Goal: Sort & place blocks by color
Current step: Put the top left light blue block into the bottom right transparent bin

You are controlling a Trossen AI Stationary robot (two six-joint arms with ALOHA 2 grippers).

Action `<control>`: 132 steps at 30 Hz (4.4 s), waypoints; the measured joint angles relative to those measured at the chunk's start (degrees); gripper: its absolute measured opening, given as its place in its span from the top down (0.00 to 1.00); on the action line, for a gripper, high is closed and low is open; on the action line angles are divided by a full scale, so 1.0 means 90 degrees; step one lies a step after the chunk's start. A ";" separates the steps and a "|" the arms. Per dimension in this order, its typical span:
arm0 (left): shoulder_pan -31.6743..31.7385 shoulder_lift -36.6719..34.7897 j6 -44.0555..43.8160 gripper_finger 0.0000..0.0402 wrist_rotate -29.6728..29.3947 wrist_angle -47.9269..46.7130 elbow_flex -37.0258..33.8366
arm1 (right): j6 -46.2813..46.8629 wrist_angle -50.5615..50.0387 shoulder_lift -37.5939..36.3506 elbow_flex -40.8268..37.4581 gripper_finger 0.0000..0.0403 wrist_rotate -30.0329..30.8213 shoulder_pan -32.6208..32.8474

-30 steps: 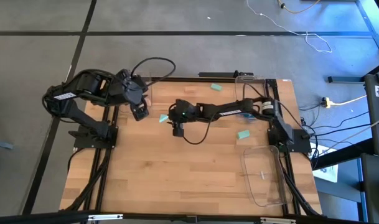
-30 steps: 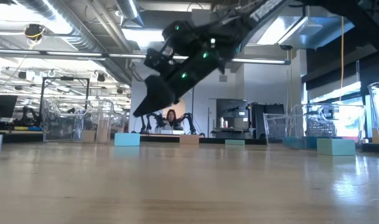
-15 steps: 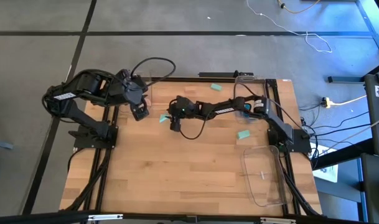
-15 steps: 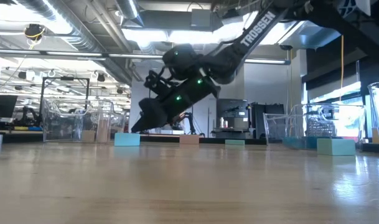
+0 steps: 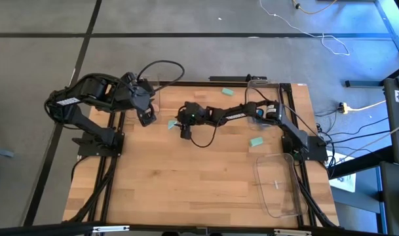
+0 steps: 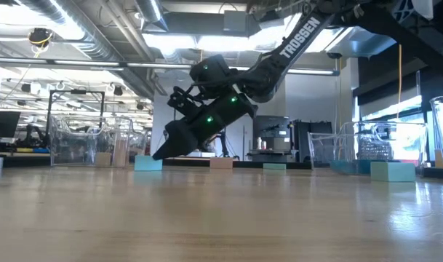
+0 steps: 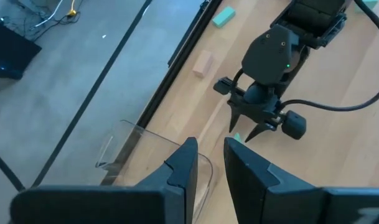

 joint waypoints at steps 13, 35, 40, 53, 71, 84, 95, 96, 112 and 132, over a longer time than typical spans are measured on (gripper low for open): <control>0.0000 0.0000 0.0002 0.82 -0.0002 0.0003 0.0000 | -0.0090 0.0015 0.0000 0.0000 0.55 -0.0005 -0.0057; 0.0000 0.0000 0.0002 0.82 -0.0002 0.0012 0.0000 | -0.0107 0.0271 0.0070 0.0000 0.55 -0.0629 -0.0079; 0.0000 0.0000 0.0002 0.82 -0.0002 0.0012 0.0000 | -0.0086 0.0503 0.0310 0.0000 0.55 -0.0486 -0.0095; 0.0000 0.0000 0.0002 0.82 -0.0002 0.0012 0.0000 | -0.0084 0.0756 0.0423 0.0010 0.57 -0.0659 -0.0133; 0.0000 0.0002 0.0001 0.82 -0.0002 0.0014 0.0000 | -0.0081 0.0696 0.0423 0.0010 0.89 -0.0678 -0.0133; 0.0002 0.0002 0.0002 0.82 -0.0002 0.0014 0.0000 | -0.0066 0.0654 0.0423 0.0010 0.98 -0.0676 -0.0131; 0.0000 0.0001 0.0001 0.82 0.0004 0.0012 0.0000 | -0.0067 0.0656 0.0424 0.0010 0.90 -0.0661 -0.0126; 0.0000 0.0002 0.0002 0.82 0.0005 0.0012 0.0000 | -0.0058 0.0656 0.0423 0.0010 0.89 -0.0660 -0.0112; 0.0000 0.0002 0.0002 0.82 0.0026 0.0006 0.0000 | 0.0273 -0.1704 0.0420 0.1332 0.54 -0.0032 0.0088; 0.0002 0.0002 0.0000 0.82 0.0357 -0.0036 0.0002 | 0.0608 -0.4784 0.0389 0.3859 0.51 0.0009 0.0226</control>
